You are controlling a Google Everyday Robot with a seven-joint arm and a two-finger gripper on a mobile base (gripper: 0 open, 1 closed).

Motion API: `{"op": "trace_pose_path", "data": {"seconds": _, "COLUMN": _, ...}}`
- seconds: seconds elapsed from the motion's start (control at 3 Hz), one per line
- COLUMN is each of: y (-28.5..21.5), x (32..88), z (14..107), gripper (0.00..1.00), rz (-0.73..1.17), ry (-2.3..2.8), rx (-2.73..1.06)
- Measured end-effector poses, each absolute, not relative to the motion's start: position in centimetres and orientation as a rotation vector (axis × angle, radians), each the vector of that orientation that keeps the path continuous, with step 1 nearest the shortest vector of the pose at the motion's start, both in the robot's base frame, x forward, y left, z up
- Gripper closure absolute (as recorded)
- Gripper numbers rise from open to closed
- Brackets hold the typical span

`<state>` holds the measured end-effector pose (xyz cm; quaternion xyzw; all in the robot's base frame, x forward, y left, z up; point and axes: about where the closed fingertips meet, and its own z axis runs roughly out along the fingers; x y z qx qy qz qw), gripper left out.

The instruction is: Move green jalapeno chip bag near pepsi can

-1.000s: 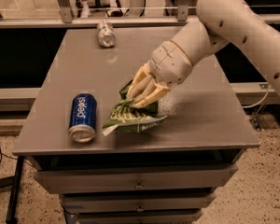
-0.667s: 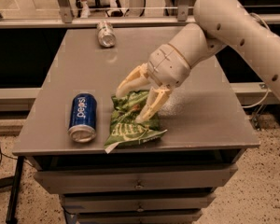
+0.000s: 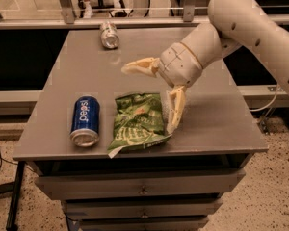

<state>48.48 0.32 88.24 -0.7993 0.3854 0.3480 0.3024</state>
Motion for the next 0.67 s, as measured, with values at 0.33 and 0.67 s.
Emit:
{"op": "trace_pose_path", "data": {"seconds": 0.33, "y": -3.43, "x": 52.12, "z": 89.90, "gripper": 0.00, "rz": 0.814, "ry": 1.169, "rx": -2.024}}
{"op": "trace_pose_path", "data": {"seconds": 0.67, "y": -3.88, "x": 53.00, "z": 90.78, "gripper": 0.00, "rz": 0.782, "ry": 1.181, "rx": -2.001}}
